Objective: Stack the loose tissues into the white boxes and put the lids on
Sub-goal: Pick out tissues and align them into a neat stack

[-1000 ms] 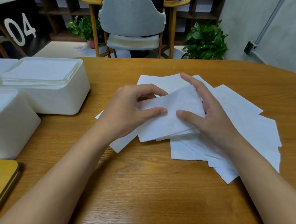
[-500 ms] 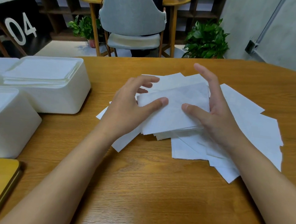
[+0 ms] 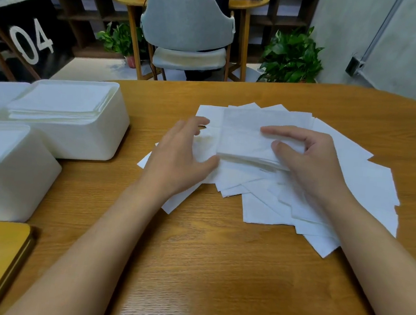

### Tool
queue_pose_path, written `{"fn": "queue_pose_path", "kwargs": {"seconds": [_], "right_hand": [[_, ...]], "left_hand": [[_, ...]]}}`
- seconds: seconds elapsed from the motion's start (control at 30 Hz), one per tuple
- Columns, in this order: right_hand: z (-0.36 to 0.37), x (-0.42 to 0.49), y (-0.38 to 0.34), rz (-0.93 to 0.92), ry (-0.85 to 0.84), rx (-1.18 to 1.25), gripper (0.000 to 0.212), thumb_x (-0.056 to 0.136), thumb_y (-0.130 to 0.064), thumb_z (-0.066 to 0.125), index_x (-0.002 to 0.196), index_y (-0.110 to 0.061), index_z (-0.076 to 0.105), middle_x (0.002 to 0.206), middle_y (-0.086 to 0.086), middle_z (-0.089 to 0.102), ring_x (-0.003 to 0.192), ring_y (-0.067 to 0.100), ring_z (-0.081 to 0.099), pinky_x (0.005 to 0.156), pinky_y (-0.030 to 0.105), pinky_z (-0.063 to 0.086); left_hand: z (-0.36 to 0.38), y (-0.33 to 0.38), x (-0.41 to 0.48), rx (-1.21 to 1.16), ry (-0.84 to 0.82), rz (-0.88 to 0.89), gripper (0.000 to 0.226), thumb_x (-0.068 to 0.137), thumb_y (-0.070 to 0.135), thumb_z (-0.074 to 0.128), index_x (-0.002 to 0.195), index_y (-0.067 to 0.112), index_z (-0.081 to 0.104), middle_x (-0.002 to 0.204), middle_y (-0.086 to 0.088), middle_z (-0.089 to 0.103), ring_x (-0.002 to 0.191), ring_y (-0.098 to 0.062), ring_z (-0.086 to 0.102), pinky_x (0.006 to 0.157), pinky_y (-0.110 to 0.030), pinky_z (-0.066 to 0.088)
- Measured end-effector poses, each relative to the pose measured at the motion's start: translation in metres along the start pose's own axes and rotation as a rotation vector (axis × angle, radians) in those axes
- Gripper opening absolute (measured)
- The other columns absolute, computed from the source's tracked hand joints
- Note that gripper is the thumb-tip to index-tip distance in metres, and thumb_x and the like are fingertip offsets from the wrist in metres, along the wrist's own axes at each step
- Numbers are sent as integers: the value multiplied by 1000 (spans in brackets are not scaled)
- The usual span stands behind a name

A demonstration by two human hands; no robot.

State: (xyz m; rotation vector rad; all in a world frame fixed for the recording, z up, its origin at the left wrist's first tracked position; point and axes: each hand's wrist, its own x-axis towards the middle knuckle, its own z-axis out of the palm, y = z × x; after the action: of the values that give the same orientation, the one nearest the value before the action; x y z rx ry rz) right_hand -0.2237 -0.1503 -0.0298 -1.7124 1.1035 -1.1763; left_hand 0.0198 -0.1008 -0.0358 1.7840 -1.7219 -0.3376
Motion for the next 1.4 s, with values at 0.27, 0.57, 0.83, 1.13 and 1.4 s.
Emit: {"fn": "queue_pose_path", "kwargs": {"seconds": [0.27,0.57,0.83,1.13,1.4], "right_hand": [[2,2,6,57,45,-26,37,97,-5,62,109,-35,81,119,-21,75,110,0,67,94,20,52],[3,2,6,54,42,-42,37,97,-5,62,112,-34,81,119,-23,74,122,-3,61,108,26,47],[3,3,6,28,66,-67,37,96,-10,67,123,-34,76,127,-23,70,128,-6,56,113,26,44],[5,1,0,-28,34,-125,47,92,-16,75,135,-34,69,136,-22,63,124,-3,56,107,27,47],[4,1,1,-98,-64,-181,54,88,-5,73,133,-34,69,135,-17,65,124,0,59,106,28,51]], "left_hand": [[-1,-3,4,130,17,18,41,91,24,72,131,21,65,116,5,68,111,-16,61,91,-34,50],[4,-3,3,152,145,41,35,89,2,62,120,13,73,98,-2,73,88,-20,63,71,-30,43],[2,6,2,76,278,241,22,90,9,63,106,13,77,90,3,66,80,-15,61,71,-37,53],[-10,31,-7,-241,201,370,16,91,1,70,100,10,80,93,5,73,91,-9,68,79,-15,51],[-2,30,-10,-161,131,443,18,89,6,72,104,13,79,91,6,73,87,-7,68,77,-27,56]]}}
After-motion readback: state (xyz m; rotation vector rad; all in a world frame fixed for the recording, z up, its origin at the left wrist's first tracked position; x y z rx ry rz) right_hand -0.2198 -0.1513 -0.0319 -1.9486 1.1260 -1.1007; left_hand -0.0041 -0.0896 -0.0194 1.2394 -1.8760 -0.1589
